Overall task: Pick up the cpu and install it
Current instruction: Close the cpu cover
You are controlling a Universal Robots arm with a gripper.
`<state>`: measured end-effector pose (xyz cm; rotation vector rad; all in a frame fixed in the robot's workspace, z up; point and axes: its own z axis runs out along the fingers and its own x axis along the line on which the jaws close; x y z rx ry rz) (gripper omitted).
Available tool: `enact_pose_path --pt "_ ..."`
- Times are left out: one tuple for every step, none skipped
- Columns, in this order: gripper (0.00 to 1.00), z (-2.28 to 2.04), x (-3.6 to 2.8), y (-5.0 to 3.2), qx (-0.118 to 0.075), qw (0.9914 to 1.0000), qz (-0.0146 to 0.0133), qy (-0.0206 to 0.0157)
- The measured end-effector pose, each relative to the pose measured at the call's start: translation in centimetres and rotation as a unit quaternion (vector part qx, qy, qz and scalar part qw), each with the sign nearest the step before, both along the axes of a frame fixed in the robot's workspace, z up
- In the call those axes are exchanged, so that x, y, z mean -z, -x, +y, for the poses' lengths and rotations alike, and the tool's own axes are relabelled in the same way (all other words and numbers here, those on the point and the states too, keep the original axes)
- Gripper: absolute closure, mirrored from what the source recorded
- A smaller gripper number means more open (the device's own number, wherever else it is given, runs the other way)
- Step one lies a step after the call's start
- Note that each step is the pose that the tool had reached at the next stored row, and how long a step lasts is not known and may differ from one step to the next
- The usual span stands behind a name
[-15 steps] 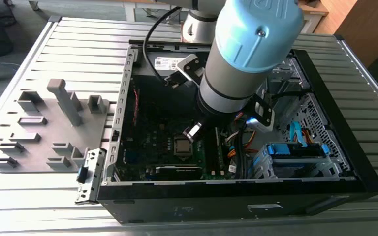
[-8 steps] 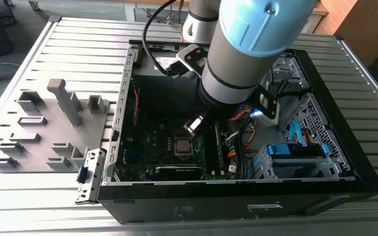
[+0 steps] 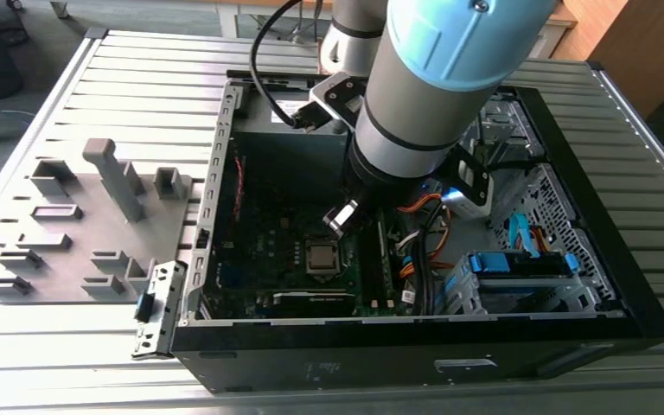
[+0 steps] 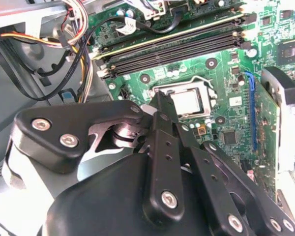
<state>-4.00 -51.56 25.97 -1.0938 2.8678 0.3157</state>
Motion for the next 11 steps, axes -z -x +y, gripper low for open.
enact_pose_path --pt "0.89 0.00 -0.01 0.00 0.000 1.00000 0.0000 0.0000" --pt "0.89 0.00 -0.01 0.00 0.000 1.00000 0.0000 0.0000" --pt "0.89 0.00 -0.01 0.00 0.000 1.00000 0.0000 0.0000" --pt "0.89 0.00 -0.01 0.00 0.000 1.00000 0.0000 0.0000" --pt "0.89 0.00 -0.02 0.00 0.000 1.00000 0.0000 0.0000" --pt "0.89 0.00 -0.02 0.01 0.000 1.00000 0.0000 0.0000" --pt "0.89 0.00 -0.02 0.09 0.000 1.00000 0.0000 0.0001" --pt "0.89 0.00 -0.02 0.19 0.000 1.00000 0.0001 0.0002" --pt "0.89 -0.01 -0.01 0.31 0.000 1.00000 0.0001 0.0002" --pt "0.89 -0.03 0.00 0.41 0.000 1.00000 0.0000 0.0001" --pt "0.89 -0.08 0.01 0.51 0.000 1.00000 0.0000 0.0001"
